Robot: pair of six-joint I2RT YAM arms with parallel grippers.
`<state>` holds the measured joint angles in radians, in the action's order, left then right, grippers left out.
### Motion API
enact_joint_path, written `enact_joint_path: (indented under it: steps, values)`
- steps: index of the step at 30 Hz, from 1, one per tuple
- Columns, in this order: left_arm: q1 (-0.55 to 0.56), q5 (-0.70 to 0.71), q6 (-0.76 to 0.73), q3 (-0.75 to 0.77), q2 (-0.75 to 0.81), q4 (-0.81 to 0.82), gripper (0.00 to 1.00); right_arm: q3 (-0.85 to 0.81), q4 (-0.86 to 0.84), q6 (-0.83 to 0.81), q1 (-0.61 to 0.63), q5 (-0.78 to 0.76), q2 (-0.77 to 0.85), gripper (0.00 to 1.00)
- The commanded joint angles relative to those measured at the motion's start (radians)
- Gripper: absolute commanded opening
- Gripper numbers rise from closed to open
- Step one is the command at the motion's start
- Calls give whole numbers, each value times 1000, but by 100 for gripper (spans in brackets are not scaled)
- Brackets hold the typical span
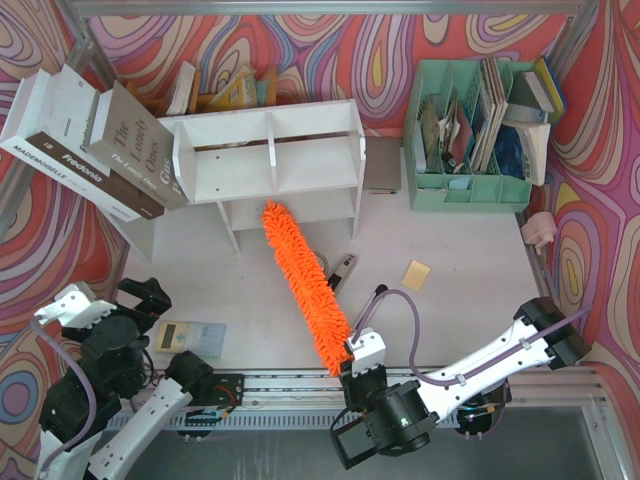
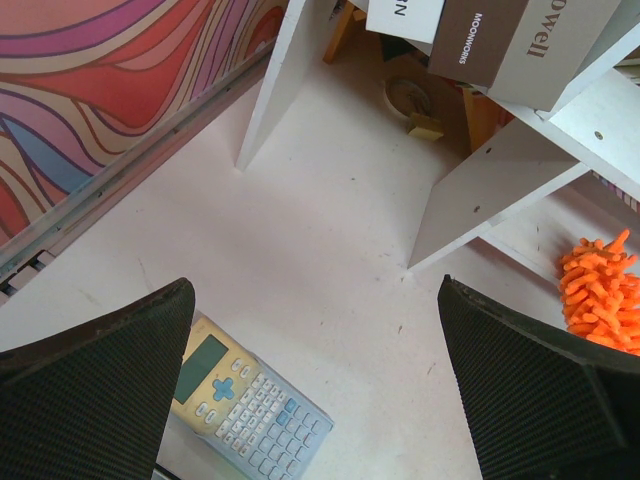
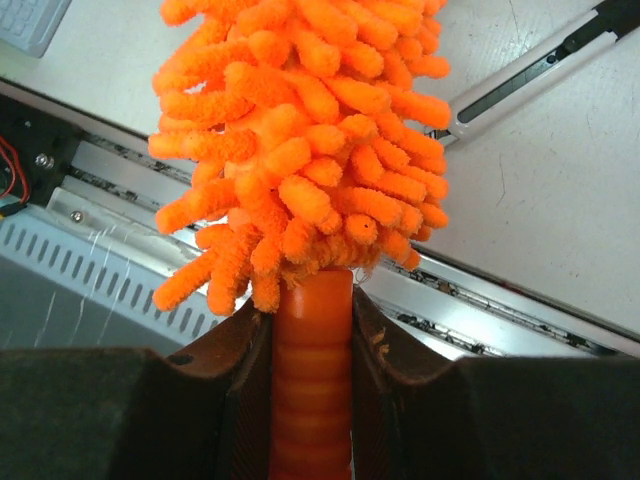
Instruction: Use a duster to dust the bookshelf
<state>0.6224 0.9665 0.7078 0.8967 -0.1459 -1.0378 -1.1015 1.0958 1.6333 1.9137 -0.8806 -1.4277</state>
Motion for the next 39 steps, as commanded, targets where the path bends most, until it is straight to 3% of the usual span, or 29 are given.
enact_joint_path:
  steps: [1,14,22,31,34,39]
  values:
    - [5,24,6,-7,-10,-16,98,80,-174,-103,-11,-113,73,0]
    - [5,14,-6,-7,-45,-3,98,205,-277,-115,-108,-204,35,0]
    - [5,16,-5,-9,-42,-5,98,314,-547,-349,-149,-160,118,0]
    - [5,11,-15,-8,-76,2,98,305,-581,-393,-188,-136,95,0]
    - [5,12,-17,-11,-74,4,98,266,-429,-241,-222,-125,56,0]
    - [5,14,-12,-9,-69,0,98,251,22,344,-228,-113,30,0]
